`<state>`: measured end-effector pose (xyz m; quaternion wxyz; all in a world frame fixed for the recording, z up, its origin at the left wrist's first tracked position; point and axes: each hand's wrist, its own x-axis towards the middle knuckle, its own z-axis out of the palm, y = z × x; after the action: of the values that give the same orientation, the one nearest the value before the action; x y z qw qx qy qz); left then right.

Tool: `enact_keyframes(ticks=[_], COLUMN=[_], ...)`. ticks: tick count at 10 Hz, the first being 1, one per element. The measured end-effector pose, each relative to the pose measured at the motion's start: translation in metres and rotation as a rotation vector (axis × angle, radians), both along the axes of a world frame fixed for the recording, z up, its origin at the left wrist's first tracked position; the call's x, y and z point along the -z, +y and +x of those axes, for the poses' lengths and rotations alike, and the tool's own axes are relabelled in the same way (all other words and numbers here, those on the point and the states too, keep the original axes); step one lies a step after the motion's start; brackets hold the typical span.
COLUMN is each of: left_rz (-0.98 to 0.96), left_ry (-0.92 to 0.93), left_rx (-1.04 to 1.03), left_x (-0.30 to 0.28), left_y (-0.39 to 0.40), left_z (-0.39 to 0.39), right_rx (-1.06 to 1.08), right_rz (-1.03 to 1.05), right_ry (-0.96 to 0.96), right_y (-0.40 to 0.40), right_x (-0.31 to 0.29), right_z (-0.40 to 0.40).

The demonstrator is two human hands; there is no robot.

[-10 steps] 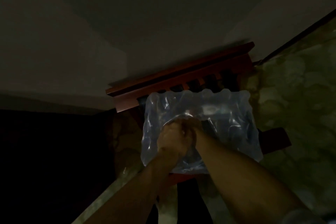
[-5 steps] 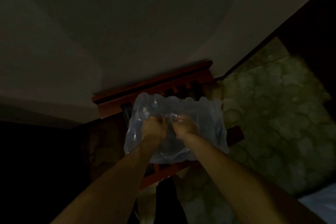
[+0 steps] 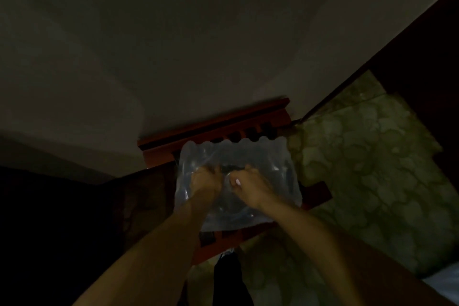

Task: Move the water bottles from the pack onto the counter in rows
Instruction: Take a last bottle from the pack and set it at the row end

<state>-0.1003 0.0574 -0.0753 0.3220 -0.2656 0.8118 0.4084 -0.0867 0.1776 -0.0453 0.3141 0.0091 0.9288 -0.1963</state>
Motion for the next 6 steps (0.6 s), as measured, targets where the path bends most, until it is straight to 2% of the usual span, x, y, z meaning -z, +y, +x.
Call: enact_keyframes(ticks=[1,2,4,6], left_rz=[0.068,0.115,0.076,0.293], left_ry=[0.025,0.051,0.041,0.085], left_rx=[-0.123,-0.084,0.134,0.070], left_x=[0.002,0.006,0.000,-0.017], left_y=[0.000,0.000,0.003,0.015], left_z=[0.002,0.006,0.011,0.009], right_rx=[0.021,0.036,-0.025,-0.090], right_rz=[-0.067,-0.068,0.009,0.048], right_ry=[0.078,0.155,0.225,0.246], right_y=[0.004,0.009,0.025,0.027], right_x=[-0.011,-0.026,-0.052,-0.071], right_z=[-0.005,-0.014,-0.040,-0.046])
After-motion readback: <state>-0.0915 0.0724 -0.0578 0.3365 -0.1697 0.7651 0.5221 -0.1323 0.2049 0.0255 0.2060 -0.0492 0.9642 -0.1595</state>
